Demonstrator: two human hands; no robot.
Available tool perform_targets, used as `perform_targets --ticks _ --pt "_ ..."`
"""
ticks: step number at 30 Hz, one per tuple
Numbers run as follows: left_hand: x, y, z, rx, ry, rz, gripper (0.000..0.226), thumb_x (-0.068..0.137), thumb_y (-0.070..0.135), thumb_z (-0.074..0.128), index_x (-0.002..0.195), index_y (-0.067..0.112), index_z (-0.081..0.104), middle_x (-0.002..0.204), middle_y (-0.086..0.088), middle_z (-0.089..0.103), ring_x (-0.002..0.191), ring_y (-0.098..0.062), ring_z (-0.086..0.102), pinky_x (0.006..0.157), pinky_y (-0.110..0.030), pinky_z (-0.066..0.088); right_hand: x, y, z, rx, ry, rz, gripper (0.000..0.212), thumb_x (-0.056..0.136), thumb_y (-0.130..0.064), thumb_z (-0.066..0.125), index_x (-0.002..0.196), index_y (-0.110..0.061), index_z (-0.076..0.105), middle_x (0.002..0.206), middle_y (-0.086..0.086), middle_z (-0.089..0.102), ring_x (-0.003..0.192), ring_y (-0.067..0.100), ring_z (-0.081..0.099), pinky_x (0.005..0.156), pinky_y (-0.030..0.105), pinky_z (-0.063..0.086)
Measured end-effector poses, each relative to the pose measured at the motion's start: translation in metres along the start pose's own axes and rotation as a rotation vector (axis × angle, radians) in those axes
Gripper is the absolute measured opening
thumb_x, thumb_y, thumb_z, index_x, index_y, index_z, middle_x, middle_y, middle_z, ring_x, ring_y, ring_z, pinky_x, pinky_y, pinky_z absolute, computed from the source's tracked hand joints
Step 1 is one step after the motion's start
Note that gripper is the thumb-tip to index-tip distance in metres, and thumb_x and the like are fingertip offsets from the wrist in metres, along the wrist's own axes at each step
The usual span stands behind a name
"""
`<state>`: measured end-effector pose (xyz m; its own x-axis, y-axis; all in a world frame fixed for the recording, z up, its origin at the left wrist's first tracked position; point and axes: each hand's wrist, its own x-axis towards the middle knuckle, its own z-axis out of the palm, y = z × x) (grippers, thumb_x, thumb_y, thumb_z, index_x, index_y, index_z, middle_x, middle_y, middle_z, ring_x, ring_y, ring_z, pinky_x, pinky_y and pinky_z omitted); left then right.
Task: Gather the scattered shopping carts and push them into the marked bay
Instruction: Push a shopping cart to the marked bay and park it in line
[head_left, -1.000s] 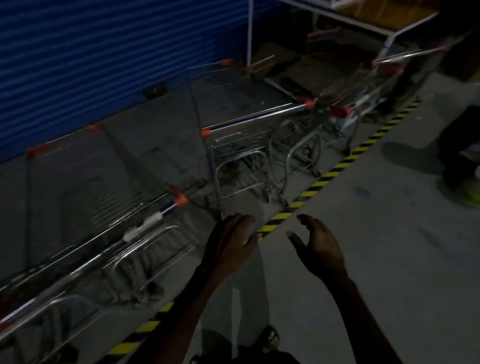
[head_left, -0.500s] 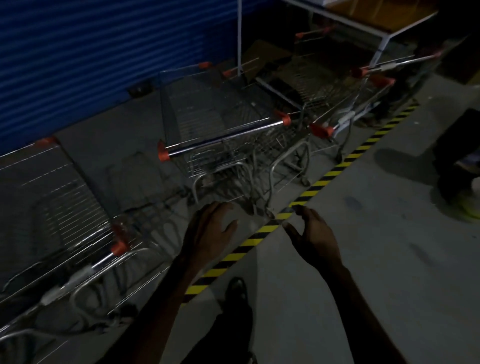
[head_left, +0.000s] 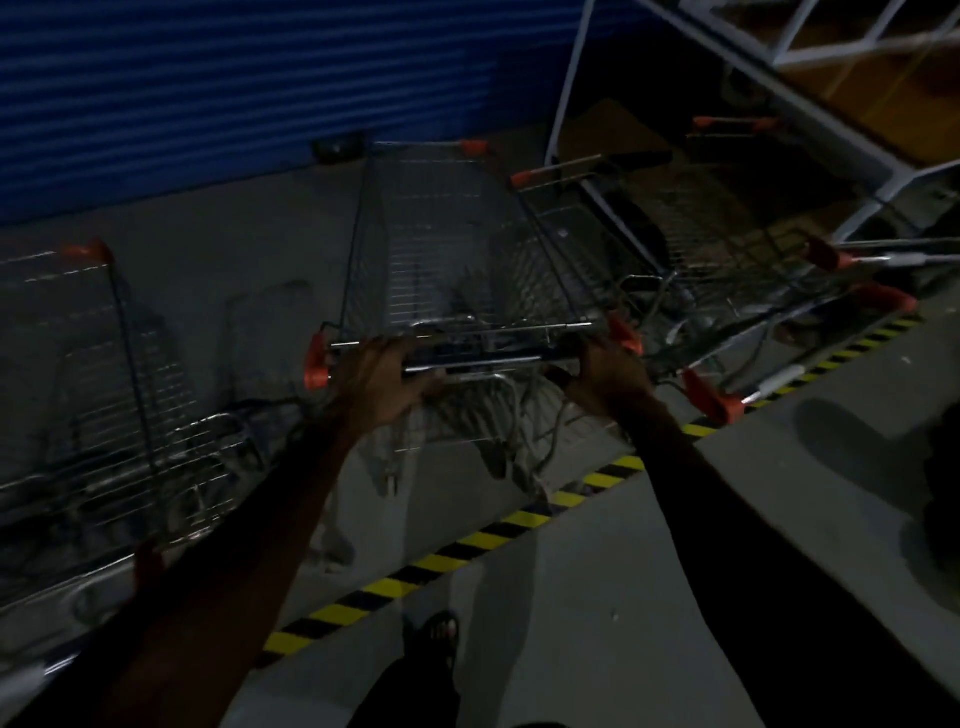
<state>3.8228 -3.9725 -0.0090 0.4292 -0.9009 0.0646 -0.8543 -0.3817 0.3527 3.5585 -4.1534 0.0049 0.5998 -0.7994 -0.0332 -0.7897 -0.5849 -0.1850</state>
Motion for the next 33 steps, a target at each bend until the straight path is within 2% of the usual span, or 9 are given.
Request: perform_targets --ticks 4,11,16,19,22,24,26,28,33 --pt "0.005 -0.015 0.007 0.286 -0.097 -0.220 0.101 0.066 0.113 0.017 0.123 0.051 0.072 0.113 0.011 0.078 0.118 -0.018 0.069 0.126 -0.053 0.011 0.040 0.028 0.028 -0.131 -0.097 -0.134 0.115 0.076 -0.103 0.003 0.105 -0.023 0.080 0.107 0.006 0.078 0.113 0.028 0.070 0.125 0.057 0.025" --pt "-0.016 0.007 0.007 0.227 -0.141 -0.274 0.110 0.061 0.115 0.016 0.127 0.046 0.071 0.117 0.009 0.078 0.115 -0.018 0.071 0.123 -0.053 0.032 0.026 0.040 0.010 -0.274 -0.127 -0.257 0.122 0.063 -0.107 -0.012 0.084 -0.025 0.076 0.078 -0.003 0.074 0.092 0.020 0.073 0.129 0.055 0.007" --pt "-0.066 0.038 0.008 0.280 -0.092 -0.247 0.093 0.069 0.111 0.022 0.131 0.057 0.065 0.120 0.015 0.077 0.121 -0.015 0.068 0.118 -0.042 0.039 -0.010 0.051 0.002 -0.226 -0.244 -0.286 0.078 0.082 -0.099 0.025 0.064 -0.028 0.051 0.062 -0.007 0.049 0.073 0.018 0.058 0.129 0.056 0.009" --pt "-0.097 0.040 0.014 0.319 -0.005 -0.223 0.094 0.067 0.112 0.017 0.121 0.057 0.070 0.110 0.017 0.078 0.118 -0.014 0.070 0.118 -0.044 0.039 -0.039 0.057 0.008 0.044 -0.251 -0.278 0.075 0.079 -0.098 0.043 0.057 -0.027 0.041 0.055 -0.006 0.037 0.056 0.011 0.038 0.086 0.047 0.038" --pt "-0.127 0.054 0.022 0.352 0.034 -0.238 0.100 0.067 0.112 0.012 0.109 0.048 0.078 0.104 0.009 0.080 0.116 -0.021 0.071 0.118 -0.045 0.039 -0.057 0.067 0.007 0.093 -0.164 -0.353 0.088 0.067 -0.110 0.026 0.051 -0.024 0.036 0.048 -0.005 0.031 0.046 0.010 0.030 0.057 0.040 0.015" --pt "-0.144 0.076 0.026 0.327 0.017 -0.306 0.113 0.060 0.114 0.003 0.094 0.039 0.081 0.092 0.004 0.080 0.102 -0.021 0.075 0.105 -0.039 0.050 -0.066 0.082 0.002 0.026 -0.174 -0.385 0.091 0.071 -0.106 0.032 0.053 -0.018 0.045 0.048 -0.003 0.039 0.048 0.015 0.043 0.053 0.029 0.028" --pt "-0.157 0.099 0.033 0.317 -0.036 -0.358 0.114 0.059 0.115 0.005 0.080 0.030 0.079 0.077 0.006 0.075 0.085 -0.016 0.074 0.090 -0.033 0.057 -0.074 0.096 -0.007 -0.091 -0.132 -0.410 0.100 0.069 -0.107 0.020 0.066 -0.018 0.066 0.061 0.000 0.061 0.069 0.018 0.063 0.094 0.034 0.047" --pt "-0.168 0.116 0.040 0.277 -0.107 -0.413 0.112 0.059 0.115 0.009 0.079 0.027 0.075 0.071 0.005 0.072 0.081 -0.016 0.073 0.085 -0.032 0.058 -0.079 0.110 -0.009 -0.186 -0.192 -0.416 0.107 0.069 -0.107 0.015 0.097 -0.026 0.079 0.092 0.002 0.075 0.102 0.020 0.069 0.121 0.043 0.030" --pt "-0.199 0.151 0.045 0.290 -0.134 -0.424 0.104 0.061 0.114 0.008 0.067 0.025 0.061 0.062 0.007 0.067 0.084 -0.016 0.075 0.114 -0.047 0.045 -0.102 0.131 -0.012 -0.375 -0.186 -0.498 0.124 0.061 -0.107 -0.014 0.103 -0.033 0.075 0.095 -0.005 0.075 0.110 0.019 0.069 0.125 0.063 0.021"
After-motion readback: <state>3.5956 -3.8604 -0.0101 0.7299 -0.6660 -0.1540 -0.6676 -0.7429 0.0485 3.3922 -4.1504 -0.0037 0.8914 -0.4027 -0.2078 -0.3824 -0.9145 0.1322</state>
